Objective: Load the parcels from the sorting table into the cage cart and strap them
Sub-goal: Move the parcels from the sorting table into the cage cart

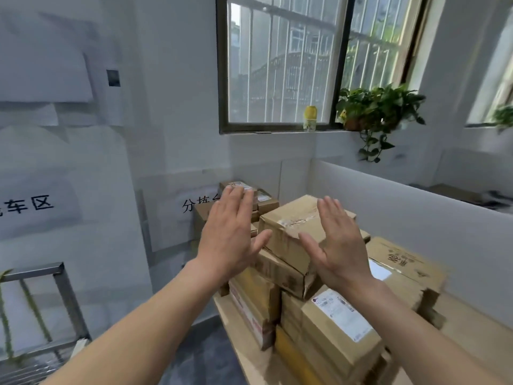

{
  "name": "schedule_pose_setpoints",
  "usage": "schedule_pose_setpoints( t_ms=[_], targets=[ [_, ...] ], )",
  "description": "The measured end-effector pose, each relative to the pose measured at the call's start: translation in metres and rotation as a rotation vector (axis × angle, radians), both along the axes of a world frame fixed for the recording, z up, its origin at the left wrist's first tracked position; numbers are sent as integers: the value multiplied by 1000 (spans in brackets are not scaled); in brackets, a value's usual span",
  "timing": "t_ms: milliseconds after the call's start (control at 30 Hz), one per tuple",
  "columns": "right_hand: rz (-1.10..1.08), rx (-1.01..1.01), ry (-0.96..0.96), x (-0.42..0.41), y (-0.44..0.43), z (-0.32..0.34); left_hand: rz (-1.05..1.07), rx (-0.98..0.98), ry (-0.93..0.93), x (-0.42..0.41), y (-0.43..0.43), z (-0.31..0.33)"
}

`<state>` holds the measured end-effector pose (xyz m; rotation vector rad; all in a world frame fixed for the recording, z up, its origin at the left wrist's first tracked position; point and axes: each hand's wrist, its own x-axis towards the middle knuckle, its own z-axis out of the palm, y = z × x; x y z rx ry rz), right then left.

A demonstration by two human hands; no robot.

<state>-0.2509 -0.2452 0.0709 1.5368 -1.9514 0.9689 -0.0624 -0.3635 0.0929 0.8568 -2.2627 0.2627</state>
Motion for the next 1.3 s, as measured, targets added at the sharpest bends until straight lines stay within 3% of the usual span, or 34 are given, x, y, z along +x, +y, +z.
schedule_pose_setpoints(
  t_ms=[367, 567, 800, 967, 1300],
  targets=[
    [-233, 203, -483, -14, -16, -31, -146, 224, -40, -58, -63, -21],
    [-284, 171, -776, -21, -37, -40, -176, 504, 23, -84, -90, -31],
    [-245, 139, -933, -18, -50, -48, -222, 725, -22, -104, -91, -42],
    [-181, 12, -1100, -18, -50, -52, -234, 672, 63, -106, -81, -48],
    [165, -339, -1055, -7, -30, -12, -252, 595, 406, -78, -50, -26]
  ],
)
